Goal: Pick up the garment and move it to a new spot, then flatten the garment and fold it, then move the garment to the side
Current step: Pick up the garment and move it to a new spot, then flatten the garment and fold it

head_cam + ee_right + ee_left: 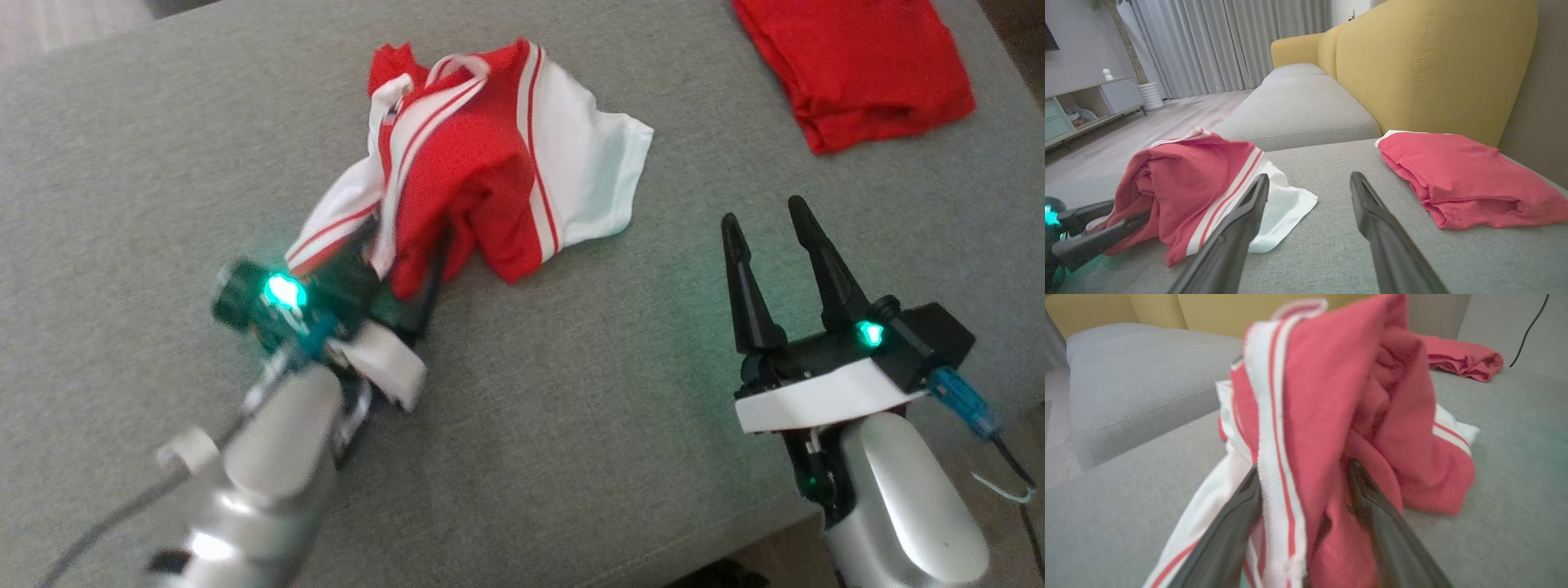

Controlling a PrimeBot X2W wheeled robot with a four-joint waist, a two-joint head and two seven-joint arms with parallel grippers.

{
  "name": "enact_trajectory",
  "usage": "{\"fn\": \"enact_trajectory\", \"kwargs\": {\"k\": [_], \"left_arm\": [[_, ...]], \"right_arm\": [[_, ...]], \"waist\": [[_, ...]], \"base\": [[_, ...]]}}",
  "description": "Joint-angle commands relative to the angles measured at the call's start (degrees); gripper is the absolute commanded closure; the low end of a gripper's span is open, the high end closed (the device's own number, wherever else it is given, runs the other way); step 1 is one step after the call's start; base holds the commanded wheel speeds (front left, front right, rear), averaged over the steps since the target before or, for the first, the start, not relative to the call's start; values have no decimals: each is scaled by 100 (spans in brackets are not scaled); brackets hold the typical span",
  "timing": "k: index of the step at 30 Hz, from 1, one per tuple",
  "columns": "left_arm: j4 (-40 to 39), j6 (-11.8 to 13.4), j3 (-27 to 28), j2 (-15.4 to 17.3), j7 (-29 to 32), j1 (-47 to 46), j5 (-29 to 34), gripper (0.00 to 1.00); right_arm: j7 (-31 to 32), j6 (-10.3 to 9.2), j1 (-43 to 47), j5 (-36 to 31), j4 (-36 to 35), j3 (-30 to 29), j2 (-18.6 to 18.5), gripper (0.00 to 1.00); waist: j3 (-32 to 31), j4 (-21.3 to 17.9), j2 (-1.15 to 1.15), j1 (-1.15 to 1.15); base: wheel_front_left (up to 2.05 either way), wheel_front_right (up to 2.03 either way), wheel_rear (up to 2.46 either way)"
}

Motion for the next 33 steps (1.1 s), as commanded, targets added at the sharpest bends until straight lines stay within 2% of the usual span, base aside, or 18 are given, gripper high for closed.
{"fn": "enact_trajectory", "kwargs": {"k": [1, 3, 5, 12, 20, 25, 33], "left_arm": [[-146, 181, 116, -99, -191, 101, -33, 0], [-309, 396, 185, -246, -241, 462, -93, 0], [-821, 584, 298, -343, -247, 930, -141, 0], [-2130, 865, 962, -486, -250, 2416, -320, 0], [-3319, 1227, 1742, -539, -250, 3636, 52, 0], [-3712, 1243, 1890, -565, -251, 4074, 211, 0], [-3650, 1198, 1987, -583, -251, 4284, 368, 0]], "right_arm": [[3, 39, 63, 62, -127, 52, 12, 0], [3, 39, 189, 81, -71, -11, -14, 0], [3, 39, 345, 99, -11, -108, -48, 0], [3, 39, 908, 160, 146, -528, -96, 0], [3, 39, 1382, 194, 221, -687, -41, 0], [3, 39, 1623, 175, 254, -675, 14, 0], [3, 39, 1724, 158, 280, -621, 54, 0]], "waist": [[-142, 216, 0, -2], [-344, 417, 0, -2], [-593, 652, 0, -2], [-1442, 1481, 0, -2], [-2101, 1980, 0, -2], [-2240, 2145, 0, -2], [-2315, 2153, 0, -2]], "base": [[0, 0, 0], [0, 0, 0], [0, 0, 0], [0, 0, 0], [0, 0, 0], [0, 0, 0], [0, 0, 0]]}}
